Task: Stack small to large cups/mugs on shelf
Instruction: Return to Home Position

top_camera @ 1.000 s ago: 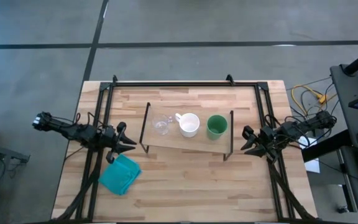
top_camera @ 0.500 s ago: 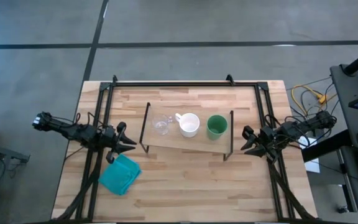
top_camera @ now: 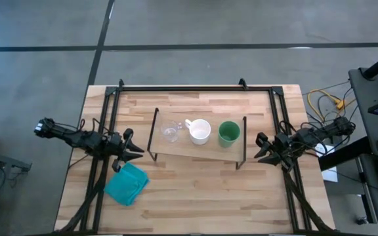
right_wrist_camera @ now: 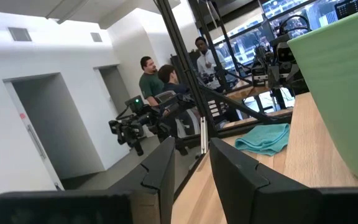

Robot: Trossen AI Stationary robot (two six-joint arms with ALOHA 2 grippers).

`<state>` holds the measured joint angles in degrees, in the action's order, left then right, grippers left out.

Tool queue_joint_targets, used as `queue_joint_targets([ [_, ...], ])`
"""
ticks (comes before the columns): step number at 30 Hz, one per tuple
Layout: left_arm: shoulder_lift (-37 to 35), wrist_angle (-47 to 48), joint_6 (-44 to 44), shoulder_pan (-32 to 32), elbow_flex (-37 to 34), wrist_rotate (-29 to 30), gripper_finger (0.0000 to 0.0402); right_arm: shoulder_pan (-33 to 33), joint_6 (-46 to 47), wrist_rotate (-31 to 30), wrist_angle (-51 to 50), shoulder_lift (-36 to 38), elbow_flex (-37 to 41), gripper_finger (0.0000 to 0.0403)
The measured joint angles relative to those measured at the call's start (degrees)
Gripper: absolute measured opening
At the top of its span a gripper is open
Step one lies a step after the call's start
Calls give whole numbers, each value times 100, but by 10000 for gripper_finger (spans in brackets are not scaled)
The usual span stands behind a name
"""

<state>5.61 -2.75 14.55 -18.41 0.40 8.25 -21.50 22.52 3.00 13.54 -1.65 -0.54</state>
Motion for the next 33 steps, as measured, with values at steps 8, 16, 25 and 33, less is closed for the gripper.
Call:
queue_joint_targets([
  [8,0,1,0,1,0,0,75,0,0,-2,0,0,0,96],
  [16,0,1,0,1,0,0,75,0,-685,0,-146,2,-9,96],
  [25,0,1,0,2,0,0,75,0,-1736,-2,-797,0,-9,96],
  [33,0,1,0,0,0,0,75,2,-2091,-5,-1168,0,-9,96],
])
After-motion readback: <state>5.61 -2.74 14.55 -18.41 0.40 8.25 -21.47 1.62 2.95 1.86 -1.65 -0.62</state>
